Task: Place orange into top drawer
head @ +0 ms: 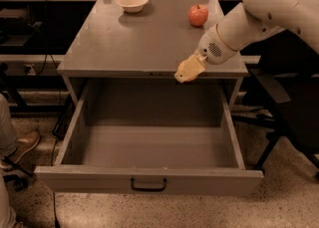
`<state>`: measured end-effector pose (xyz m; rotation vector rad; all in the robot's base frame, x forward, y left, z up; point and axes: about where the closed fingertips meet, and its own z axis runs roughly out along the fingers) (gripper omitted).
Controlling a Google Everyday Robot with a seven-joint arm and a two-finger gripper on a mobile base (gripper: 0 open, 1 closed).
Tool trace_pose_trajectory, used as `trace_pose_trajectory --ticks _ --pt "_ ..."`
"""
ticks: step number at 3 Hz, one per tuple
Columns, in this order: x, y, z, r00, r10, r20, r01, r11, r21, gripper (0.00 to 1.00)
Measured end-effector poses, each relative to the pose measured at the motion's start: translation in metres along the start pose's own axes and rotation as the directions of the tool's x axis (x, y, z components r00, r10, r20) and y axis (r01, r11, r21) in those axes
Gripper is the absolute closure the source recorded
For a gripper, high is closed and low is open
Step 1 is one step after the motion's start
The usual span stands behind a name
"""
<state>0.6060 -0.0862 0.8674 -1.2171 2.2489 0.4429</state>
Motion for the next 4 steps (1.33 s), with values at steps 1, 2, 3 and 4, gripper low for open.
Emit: trace_pose_trajectory --ticks 1,2,3,4 --pt "0.000 0.000 0.000 1.000 0.000 0.000 0.000 1.0000 0.000 1.00" --pt "0.010 0.004 0.009 1.000 0.013 -0.023 -0.013 0.9999 -0.004 1.00" --pt "0.028 0.024 0.029 0.997 0.032 -0.075 -0.034 0.9993 -0.018 1.00" --pt "0.044 0.048 0.064 0.992 0.052 -0.114 -0.056 0.9977 -0.038 1.00"
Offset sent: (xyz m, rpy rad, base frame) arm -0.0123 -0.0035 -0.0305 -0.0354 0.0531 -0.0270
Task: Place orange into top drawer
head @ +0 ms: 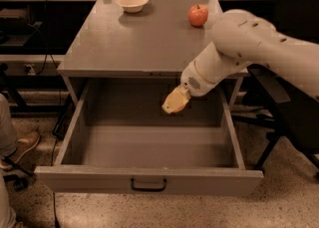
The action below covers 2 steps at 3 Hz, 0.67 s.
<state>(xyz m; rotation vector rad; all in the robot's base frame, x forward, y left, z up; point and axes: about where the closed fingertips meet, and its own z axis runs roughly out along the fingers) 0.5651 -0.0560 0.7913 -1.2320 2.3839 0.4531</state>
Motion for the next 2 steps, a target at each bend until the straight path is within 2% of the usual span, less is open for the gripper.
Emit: trace_pose_trajectory --ticks 1,2 --pt "-0.009 0.021 0.067 1.000 -0.001 0.022 0.002 0.9989 -0.048 1.00" --pt "-0.026 0.025 0.105 0.997 -0.002 0.080 0.006 0.9987 -0.051 1.00"
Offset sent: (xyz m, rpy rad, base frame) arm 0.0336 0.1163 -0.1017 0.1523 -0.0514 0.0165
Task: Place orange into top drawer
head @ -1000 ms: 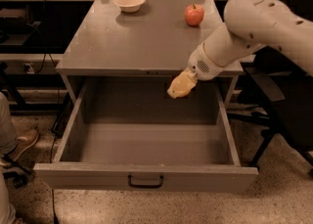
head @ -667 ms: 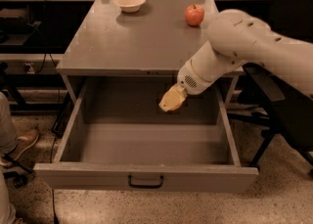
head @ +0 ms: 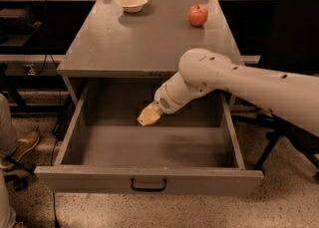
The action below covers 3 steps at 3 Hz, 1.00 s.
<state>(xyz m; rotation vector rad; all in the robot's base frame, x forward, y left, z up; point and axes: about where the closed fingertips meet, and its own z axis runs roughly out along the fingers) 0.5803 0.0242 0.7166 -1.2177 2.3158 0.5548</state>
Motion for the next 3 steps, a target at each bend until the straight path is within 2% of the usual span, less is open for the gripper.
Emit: trace_pose_trajectory --ticks 2,3 --pt "-0.027 0.018 0.074 0.993 0.004 0.120 -0.003 1.0000 -0.004 1.00" --pt "-0.031 0.027 0.093 0.991 0.003 0.136 -0.001 0.9999 -0.011 1.00"
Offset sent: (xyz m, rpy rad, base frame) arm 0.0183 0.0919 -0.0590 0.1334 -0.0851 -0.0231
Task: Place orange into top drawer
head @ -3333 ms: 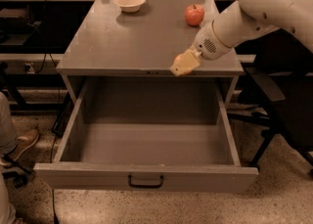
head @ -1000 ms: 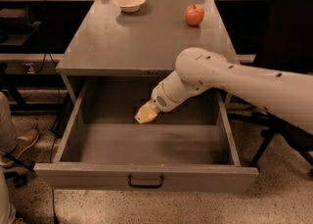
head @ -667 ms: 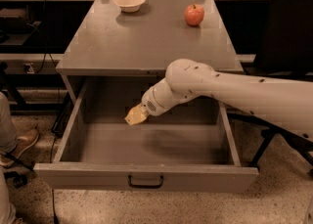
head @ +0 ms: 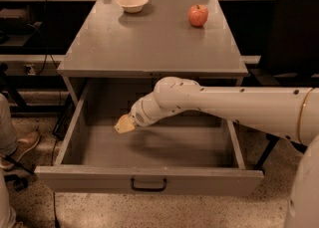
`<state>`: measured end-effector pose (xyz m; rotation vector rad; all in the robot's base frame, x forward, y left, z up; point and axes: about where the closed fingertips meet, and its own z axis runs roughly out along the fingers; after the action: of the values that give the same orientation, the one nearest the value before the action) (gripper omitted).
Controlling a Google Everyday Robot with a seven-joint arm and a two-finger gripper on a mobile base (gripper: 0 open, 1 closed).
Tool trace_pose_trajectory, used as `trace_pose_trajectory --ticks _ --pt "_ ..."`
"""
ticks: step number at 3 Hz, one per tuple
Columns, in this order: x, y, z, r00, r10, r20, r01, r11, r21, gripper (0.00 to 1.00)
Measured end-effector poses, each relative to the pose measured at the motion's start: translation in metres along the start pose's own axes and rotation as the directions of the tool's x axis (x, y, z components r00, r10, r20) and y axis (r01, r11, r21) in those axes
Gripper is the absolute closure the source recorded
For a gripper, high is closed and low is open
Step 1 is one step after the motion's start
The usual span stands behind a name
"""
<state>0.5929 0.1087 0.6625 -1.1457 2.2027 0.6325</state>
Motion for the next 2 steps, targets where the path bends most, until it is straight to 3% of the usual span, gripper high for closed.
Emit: trace_pose_trajectory --ticks 2 --pt "0.0066 0.0036 0.0229 0.999 0.030 0.019 -0.029 0.9994 -0.019 0.60"
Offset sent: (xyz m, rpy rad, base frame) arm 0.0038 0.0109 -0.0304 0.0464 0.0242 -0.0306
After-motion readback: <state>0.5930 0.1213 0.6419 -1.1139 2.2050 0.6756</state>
